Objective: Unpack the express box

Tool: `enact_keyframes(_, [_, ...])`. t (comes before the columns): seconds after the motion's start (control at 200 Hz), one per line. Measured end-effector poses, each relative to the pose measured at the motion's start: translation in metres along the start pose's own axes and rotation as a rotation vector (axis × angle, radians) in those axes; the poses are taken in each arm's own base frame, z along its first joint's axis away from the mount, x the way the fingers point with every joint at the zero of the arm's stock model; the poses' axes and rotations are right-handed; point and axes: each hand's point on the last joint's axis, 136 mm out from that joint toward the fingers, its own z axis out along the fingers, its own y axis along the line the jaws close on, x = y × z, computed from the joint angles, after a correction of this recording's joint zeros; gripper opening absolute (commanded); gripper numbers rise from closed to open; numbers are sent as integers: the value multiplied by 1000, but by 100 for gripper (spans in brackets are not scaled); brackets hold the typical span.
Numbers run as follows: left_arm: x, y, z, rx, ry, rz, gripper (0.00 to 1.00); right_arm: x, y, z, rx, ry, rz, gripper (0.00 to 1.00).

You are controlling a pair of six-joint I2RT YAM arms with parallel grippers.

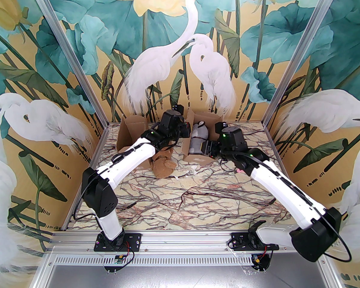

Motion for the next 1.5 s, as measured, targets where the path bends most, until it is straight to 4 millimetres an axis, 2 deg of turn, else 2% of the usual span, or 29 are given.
enact_keyframes(0.065, [5,-4,-2,23,-7,15,0,-11,-2,1,31,-32,9,44])
enact_keyframes(0.17, [7,-15,-10,61,-42,55,0,-23,-5,16,77,-49,27,46])
enact_keyframes(0.31, [0,-32,-22,112,-92,72,0,-15,-22,38,154,-39,49,50])
enact_keyframes(0.455, [-10,-49,-30,180,-142,75,0,-16,-37,45,214,-70,59,55])
enact_keyframes(0.675, [-3,-63,-33,247,-136,85,0,-24,-54,56,293,-143,79,66])
enact_keyframes(0.965, [5,-71,-33,278,-115,106,0,-7,-75,89,370,-58,112,70])
enact_keyframes(1.11, [7,-70,-33,275,-110,122,0,-2,-71,84,341,-12,125,73])
enact_keyframes(1.19, [7,-70,-33,275,-110,128,0,1,-69,79,321,15,132,81])
enact_keyframes(1.275, [7,-71,-33,278,-110,139,0,5,-66,75,295,50,135,81])
enact_keyframes(1.31, [8,-71,-33,279,-110,142,0,7,-65,74,285,65,138,87])
enact_keyframes(1.5, [11,-72,-33,288,-101,149,0,20,-66,69,266,151,146,88])
